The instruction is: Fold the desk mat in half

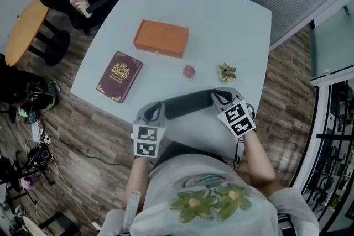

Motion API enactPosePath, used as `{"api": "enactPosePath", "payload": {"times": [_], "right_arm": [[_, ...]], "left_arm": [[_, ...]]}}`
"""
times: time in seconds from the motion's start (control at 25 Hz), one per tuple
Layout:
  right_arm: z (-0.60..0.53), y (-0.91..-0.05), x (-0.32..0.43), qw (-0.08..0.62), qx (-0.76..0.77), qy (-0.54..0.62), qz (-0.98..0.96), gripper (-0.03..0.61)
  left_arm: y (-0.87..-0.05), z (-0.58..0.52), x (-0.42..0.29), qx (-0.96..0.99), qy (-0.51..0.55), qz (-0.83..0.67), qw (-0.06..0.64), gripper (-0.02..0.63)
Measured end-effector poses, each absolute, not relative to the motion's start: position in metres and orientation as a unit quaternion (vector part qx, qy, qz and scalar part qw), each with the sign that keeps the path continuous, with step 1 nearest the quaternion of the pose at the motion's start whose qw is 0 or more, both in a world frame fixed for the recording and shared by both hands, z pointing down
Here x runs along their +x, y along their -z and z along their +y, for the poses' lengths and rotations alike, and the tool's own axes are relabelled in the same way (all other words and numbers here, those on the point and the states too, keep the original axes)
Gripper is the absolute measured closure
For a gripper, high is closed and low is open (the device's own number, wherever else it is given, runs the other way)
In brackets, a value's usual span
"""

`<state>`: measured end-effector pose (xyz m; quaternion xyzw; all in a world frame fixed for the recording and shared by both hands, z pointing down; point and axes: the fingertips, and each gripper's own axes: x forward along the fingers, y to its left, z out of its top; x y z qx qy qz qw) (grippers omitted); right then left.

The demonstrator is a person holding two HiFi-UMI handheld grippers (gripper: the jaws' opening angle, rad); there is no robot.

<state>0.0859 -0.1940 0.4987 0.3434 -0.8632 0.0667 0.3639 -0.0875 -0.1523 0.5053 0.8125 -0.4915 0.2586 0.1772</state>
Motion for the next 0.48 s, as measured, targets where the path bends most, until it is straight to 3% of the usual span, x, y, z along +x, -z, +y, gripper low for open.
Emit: {"api": "enactPosePath", "payload": {"times": [0.48], "right_arm": [[-0.199,-0.510,0.088,0.372,0.337,-0.068,-0.862,0.555]], "left_arm": [[-0.514,-0.152,-0.084,0.810,-0.266,-0.494,0.172,0.600]]}}
